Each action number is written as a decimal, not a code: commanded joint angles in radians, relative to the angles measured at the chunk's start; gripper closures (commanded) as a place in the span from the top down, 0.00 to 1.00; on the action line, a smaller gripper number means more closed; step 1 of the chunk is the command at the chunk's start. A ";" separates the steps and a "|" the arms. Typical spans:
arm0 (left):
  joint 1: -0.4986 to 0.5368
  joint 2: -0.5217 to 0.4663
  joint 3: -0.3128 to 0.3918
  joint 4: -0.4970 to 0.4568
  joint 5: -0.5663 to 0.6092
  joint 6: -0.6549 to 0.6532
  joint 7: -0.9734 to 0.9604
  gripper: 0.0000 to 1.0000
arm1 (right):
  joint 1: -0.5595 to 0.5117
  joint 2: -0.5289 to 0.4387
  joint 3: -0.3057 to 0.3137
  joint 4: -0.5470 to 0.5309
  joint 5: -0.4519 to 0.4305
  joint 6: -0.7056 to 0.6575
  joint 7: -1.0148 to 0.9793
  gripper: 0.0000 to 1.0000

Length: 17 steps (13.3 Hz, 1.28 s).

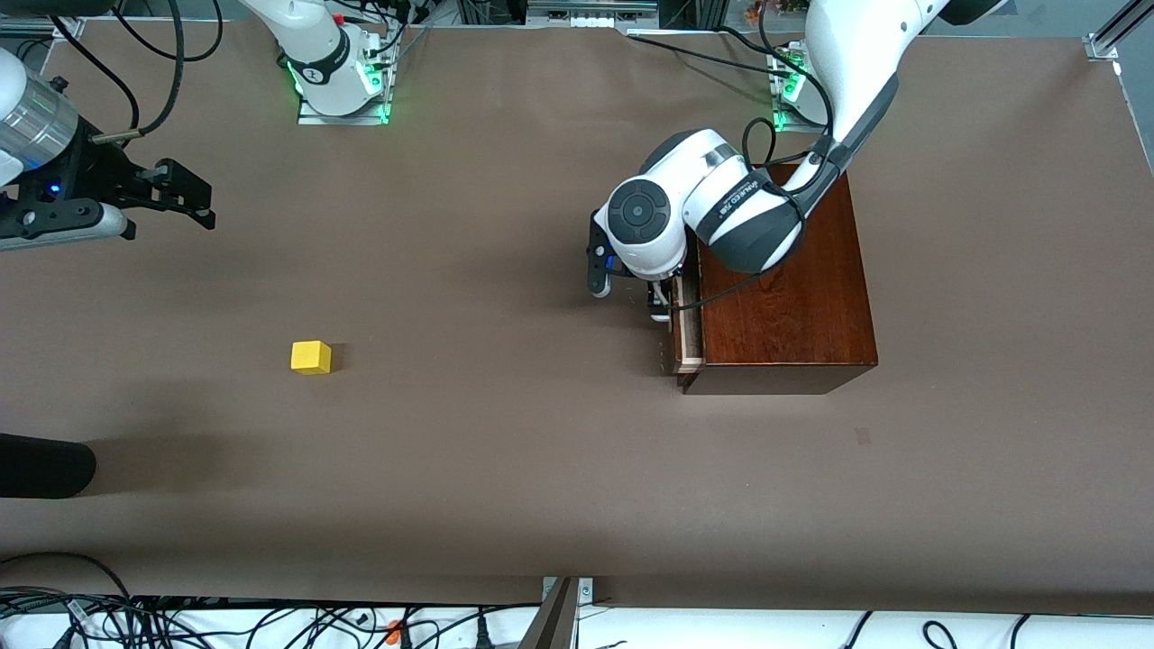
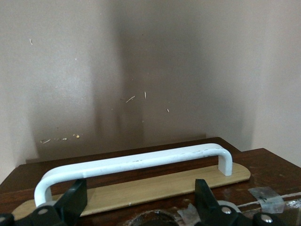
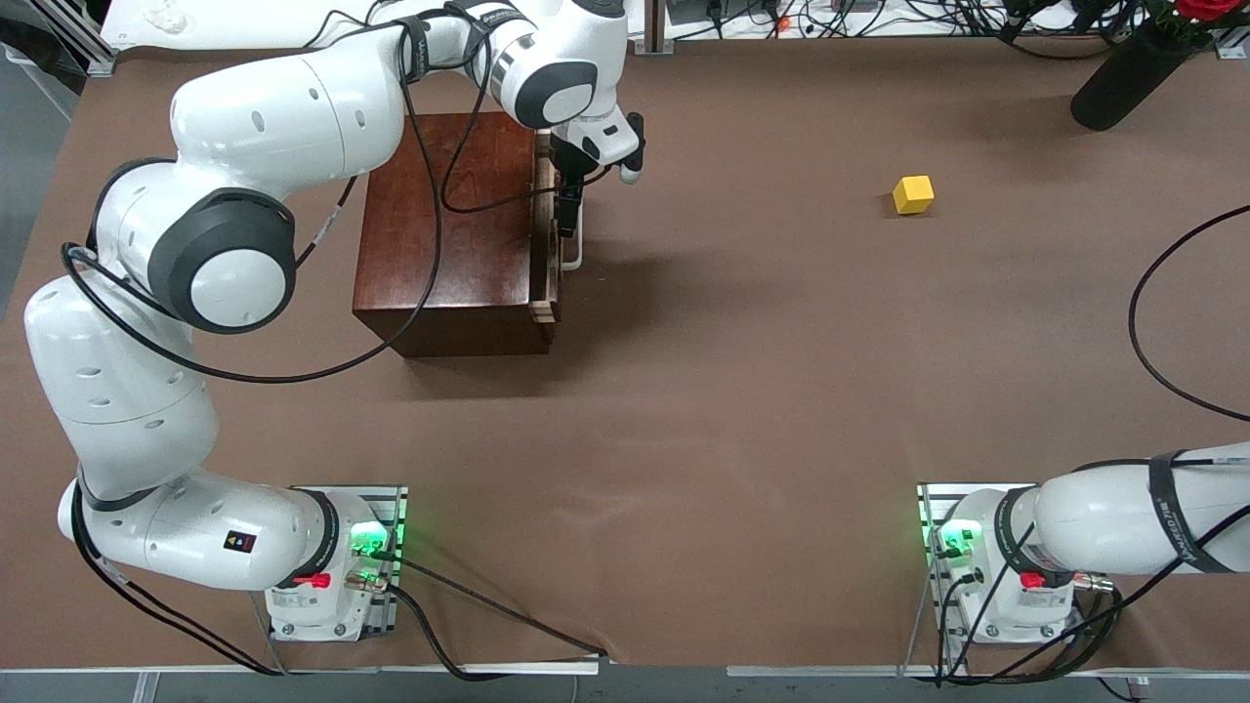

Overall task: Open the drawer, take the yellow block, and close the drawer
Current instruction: 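Push the drawer into the wooden box with the left gripper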

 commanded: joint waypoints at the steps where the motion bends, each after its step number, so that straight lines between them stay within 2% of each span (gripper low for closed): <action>1: 0.030 -0.025 0.014 -0.044 0.079 0.004 0.014 1.00 | 0.002 0.033 -0.003 0.039 0.016 -0.022 0.008 1.00; 17: 0.063 -0.028 0.031 -0.047 0.122 0.004 0.026 1.00 | -0.010 0.038 -0.013 0.077 -0.010 -0.057 0.004 1.00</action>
